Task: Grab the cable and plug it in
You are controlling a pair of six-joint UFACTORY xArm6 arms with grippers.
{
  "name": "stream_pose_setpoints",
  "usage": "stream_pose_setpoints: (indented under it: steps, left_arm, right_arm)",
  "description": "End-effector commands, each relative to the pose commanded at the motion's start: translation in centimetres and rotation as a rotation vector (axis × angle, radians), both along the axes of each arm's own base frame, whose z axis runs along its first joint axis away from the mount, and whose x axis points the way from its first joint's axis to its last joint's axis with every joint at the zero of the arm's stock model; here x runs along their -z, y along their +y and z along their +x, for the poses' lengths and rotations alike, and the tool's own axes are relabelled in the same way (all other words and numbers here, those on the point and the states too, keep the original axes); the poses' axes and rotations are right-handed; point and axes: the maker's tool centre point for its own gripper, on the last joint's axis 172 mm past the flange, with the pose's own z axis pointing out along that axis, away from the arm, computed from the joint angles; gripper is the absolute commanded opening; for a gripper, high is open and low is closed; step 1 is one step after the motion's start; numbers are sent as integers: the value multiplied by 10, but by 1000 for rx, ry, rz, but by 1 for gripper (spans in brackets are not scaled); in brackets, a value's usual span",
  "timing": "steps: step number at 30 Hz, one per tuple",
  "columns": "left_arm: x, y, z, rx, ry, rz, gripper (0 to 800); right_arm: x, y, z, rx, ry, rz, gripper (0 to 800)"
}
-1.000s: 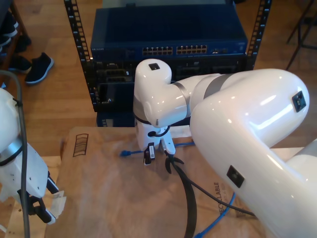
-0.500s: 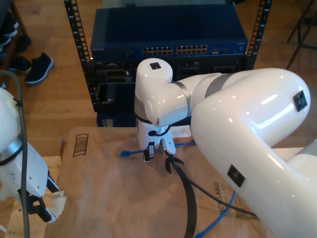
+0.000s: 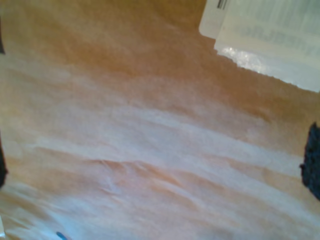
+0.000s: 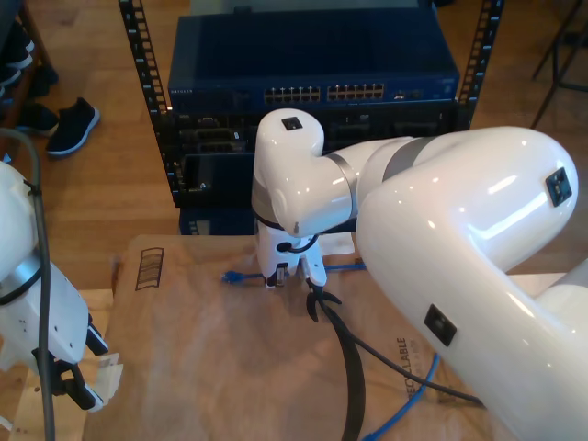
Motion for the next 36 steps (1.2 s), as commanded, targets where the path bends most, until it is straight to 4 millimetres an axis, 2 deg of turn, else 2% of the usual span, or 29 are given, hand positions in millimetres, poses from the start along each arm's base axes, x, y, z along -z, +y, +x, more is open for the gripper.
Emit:
stream_pose_setpoints:
  steps: [2,4,9,12,15,18,22,26,29,36]
  left_arm:
    - [-6,1,6,0,-14,2,799]
    - [-19,-5,17,-16,-43,-26,799]
    - [-78,-54,33,-43,-67,-227,798]
    - [-94,-75,40,-64,-85,-320,798]
    - [-102,-87,39,-57,-80,-371,798]
    - [-119,-103,44,-45,-111,-454,798]
    - [-159,-131,46,-4,-150,-620,798]
    - [-193,-135,63,-47,-238,-765,797]
    - [-213,-137,65,-51,-276,-856,795]
    - [-223,-140,51,7,-279,-911,794]
  right_arm:
    - [-3,-1,-1,4,-2,3,1]
    - [-17,-5,-5,15,-11,10,1]
    - [-67,-28,-32,44,-39,36,1]
    - [-91,-57,-56,89,-14,30,1]
    - [-115,-79,-74,113,-20,42,1]
    - [-144,-87,-93,173,14,113,1]
    - [-170,-94,-120,232,113,190,1]
    - [-198,-79,-137,234,145,278,0]
    - [-227,-59,-155,207,188,373,0]
    - [-275,-31,-172,162,224,533,1]
